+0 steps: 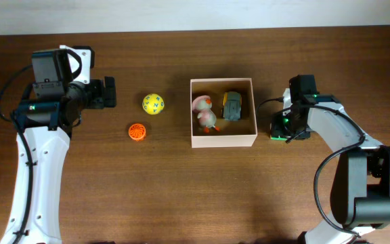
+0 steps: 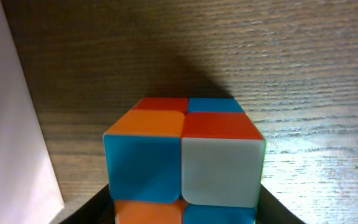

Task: Pack container
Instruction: 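Grasp the Rubik's cube with the right gripper, then place the cube into the box and withdraw the right gripper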

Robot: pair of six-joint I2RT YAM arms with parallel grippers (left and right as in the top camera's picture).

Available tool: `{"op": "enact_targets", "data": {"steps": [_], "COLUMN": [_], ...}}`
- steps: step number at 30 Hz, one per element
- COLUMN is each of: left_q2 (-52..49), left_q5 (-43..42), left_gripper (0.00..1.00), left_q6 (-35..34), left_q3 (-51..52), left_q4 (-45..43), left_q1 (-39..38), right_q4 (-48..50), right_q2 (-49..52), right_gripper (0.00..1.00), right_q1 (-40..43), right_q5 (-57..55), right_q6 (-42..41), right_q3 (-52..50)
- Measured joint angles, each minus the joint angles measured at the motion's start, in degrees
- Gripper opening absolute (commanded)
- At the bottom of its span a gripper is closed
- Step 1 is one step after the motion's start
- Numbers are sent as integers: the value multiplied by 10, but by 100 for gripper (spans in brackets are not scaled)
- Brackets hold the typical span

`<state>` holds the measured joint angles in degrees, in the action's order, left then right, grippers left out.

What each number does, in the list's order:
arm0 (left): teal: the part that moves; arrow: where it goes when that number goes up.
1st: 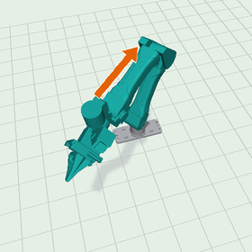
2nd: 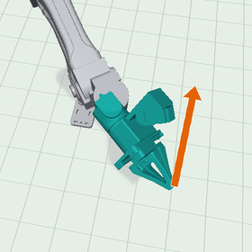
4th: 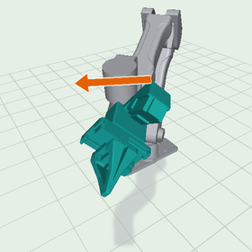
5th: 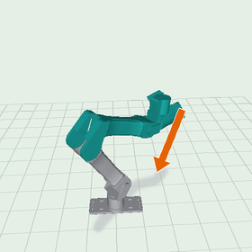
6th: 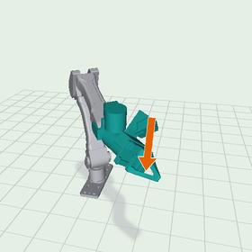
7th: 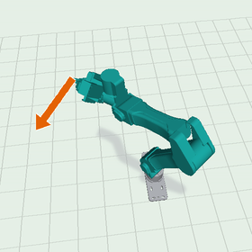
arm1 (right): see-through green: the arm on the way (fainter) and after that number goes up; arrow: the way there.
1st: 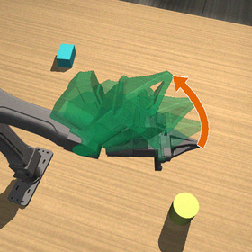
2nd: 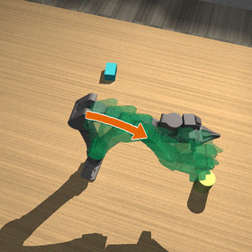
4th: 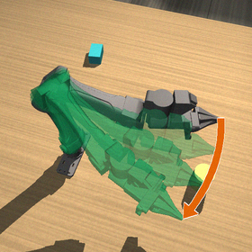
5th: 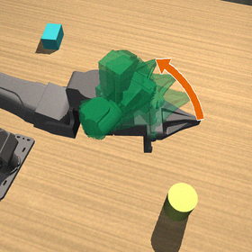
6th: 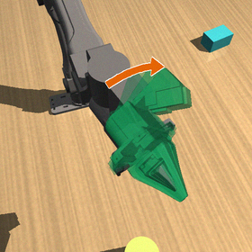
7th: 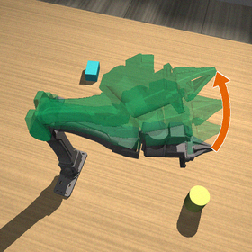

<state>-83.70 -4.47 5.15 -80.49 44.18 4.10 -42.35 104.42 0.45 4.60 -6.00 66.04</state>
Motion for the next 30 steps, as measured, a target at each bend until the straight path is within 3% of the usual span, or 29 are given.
{"op": "enact_targets", "data": {"steps": [7, 17, 23, 30], "left_q2": [0, 0, 0, 0], "left_q5": [0, 0, 0, 0], "left_gripper": [99, 99, 99, 99], "left_q6": [0, 0, 0, 0], "left_q3": [0, 0, 0, 0], "left_q4": [0, 1, 1, 1], "left_q1": [0, 0, 0, 0], "right_q4": [-84, -293, -312, -264], "right_q2": [0, -29, -43, -25], "right_gripper": [38, 37, 38, 38], "right_q1": [0, -42, -139, -208], "right_q5": [-2, -3, -2, -2], "right_q6": [-1, -2, -32, -63], "right_q3": [43, 313, 349, 308]}}
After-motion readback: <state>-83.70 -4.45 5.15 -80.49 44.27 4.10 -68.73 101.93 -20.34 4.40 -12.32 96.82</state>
